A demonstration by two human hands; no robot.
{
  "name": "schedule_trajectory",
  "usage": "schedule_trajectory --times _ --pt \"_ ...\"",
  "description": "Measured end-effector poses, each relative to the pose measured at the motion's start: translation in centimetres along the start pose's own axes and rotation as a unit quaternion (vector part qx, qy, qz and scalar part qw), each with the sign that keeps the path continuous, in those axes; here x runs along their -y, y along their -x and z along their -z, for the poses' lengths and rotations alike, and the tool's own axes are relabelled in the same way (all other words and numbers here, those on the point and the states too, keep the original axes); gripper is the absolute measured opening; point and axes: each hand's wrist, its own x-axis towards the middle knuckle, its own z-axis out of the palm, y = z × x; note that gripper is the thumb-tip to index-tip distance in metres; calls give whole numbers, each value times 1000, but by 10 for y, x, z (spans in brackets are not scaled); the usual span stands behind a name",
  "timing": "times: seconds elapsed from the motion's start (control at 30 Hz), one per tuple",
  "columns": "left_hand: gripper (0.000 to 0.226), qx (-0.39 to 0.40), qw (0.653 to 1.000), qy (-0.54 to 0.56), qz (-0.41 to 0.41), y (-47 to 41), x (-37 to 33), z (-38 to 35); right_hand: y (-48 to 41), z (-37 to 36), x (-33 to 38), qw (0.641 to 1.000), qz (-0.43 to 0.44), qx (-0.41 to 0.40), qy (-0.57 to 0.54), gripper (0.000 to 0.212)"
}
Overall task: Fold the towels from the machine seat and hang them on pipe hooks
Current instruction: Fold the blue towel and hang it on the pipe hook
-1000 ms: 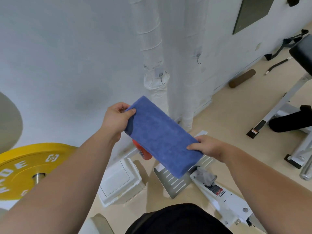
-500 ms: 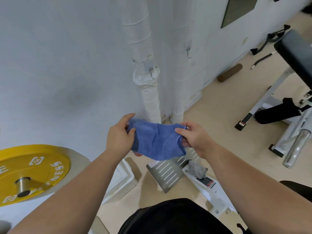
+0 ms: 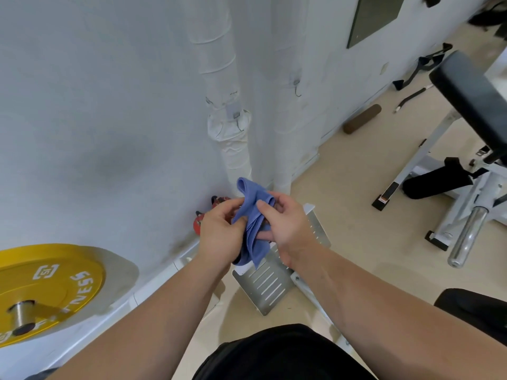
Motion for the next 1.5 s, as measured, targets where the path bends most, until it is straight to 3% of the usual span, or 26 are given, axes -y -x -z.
schedule_trajectory --times 0.17,0.37,0.47,0.57,0.7,0.8,0.87,0.9,1.03,1.13,1.27,1.37,1.47,1.5 --pt "44 18 994 -76 -78 1 5 1 3 -2 2 999 18 -35 -16 13" --pt "50 30 988 -114 -102 -3 -1 3 3 -6 4 997 34 -64 -31 15" --pt "50 47 987 -114 -104 -1 -5 5 6 -5 4 997 29 -58 -46 16" --pt "43 74 987 -93 -104 4 -4 7 10 -4 9 996 4 -2 -92 23" --pt "39 18 999 -32 -32 -4 -3 10 11 0 14 993 -15 89 -76 33" --pt "34 22 1000 -22 -2 -10 -9 10 0 11 3 997 44 -4 64 28" --pt "30 48 998 39 23 -11 -15 11 -7 25 -6 992 23 -46 116 44" --pt "29 63 994 84 40 -12 -18 13 -9 33 -8 994 -8 -33 103 47" --pt "27 92 976 177 91 -15 -22 23 -8 56 -11 980 -121 143 -60 45" --pt "31 91 978 159 97 -17 -17 28 -10 53 -7 993 -60 101 -35 36" --pt "56 126 987 32 93 -15 -16 22 -13 49 5 999 6 11 37 35" --pt "45 79 988 83 100 -15 -20 13 -13 53 15 996 -8 82 36 34" --pt "32 31 958 227 170 -16 -24 11 -6 62 17 986 -32 165 11 71" --pt "32 26 942 265 203 -19 -22 11 -4 64 16 985 -20 170 11 73"
